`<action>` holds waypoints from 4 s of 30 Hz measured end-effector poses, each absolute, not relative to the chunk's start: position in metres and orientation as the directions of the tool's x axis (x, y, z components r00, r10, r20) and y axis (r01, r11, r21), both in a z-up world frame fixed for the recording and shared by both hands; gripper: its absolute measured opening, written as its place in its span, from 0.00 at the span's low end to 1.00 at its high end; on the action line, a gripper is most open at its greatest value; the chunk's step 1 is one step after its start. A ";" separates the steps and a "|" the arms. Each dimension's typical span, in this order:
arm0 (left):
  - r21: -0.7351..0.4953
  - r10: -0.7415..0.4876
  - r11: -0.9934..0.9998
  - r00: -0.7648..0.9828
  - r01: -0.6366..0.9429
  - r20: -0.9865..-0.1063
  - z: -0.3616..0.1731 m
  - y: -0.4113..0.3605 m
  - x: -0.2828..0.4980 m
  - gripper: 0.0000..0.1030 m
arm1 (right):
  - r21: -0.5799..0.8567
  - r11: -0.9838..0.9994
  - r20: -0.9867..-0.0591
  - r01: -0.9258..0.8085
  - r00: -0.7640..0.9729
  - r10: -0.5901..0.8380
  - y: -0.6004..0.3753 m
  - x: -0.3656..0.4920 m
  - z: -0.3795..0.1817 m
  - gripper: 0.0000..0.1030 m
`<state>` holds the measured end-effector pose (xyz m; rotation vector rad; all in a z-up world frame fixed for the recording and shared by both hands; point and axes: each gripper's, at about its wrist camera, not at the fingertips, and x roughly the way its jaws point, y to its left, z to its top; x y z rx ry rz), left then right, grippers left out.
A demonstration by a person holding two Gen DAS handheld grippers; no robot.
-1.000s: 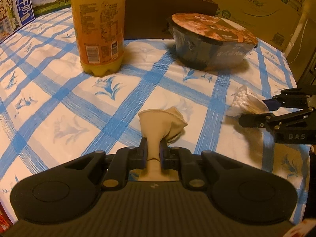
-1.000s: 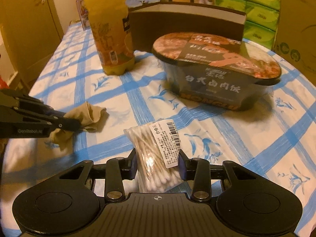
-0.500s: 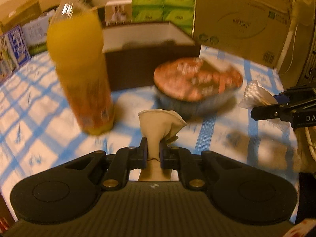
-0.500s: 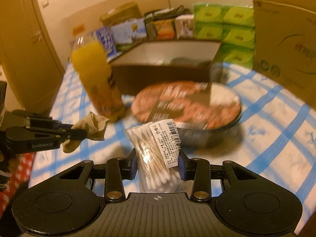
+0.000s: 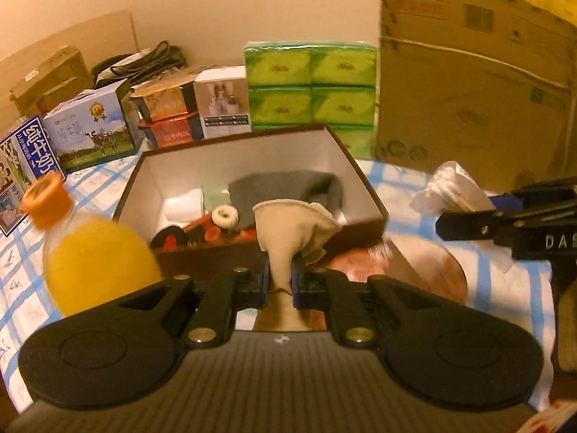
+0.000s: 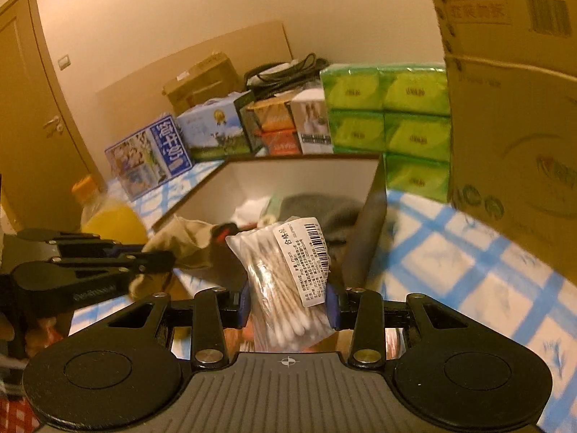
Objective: Organize soft objects
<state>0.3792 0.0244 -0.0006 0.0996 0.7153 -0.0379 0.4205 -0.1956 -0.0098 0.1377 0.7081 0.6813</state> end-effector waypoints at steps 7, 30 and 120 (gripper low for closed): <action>0.065 0.073 0.997 0.745 -0.040 -0.663 -0.003 0.027 0.442 0.10 | 0.329 0.771 -0.558 -0.545 0.547 0.624 -0.165 0.474 -0.017 0.39; 0.103 0.265 0.956 0.662 -0.273 -0.701 -0.044 0.050 0.535 0.11 | 0.320 0.792 -0.616 -0.519 0.522 0.590 -0.121 0.558 -0.073 0.39; 0.036 0.128 0.988 0.677 -0.149 -0.725 -0.004 0.035 0.103 0.56 | 0.301 0.839 -0.626 -0.453 0.570 0.533 -0.186 0.167 -0.035 0.82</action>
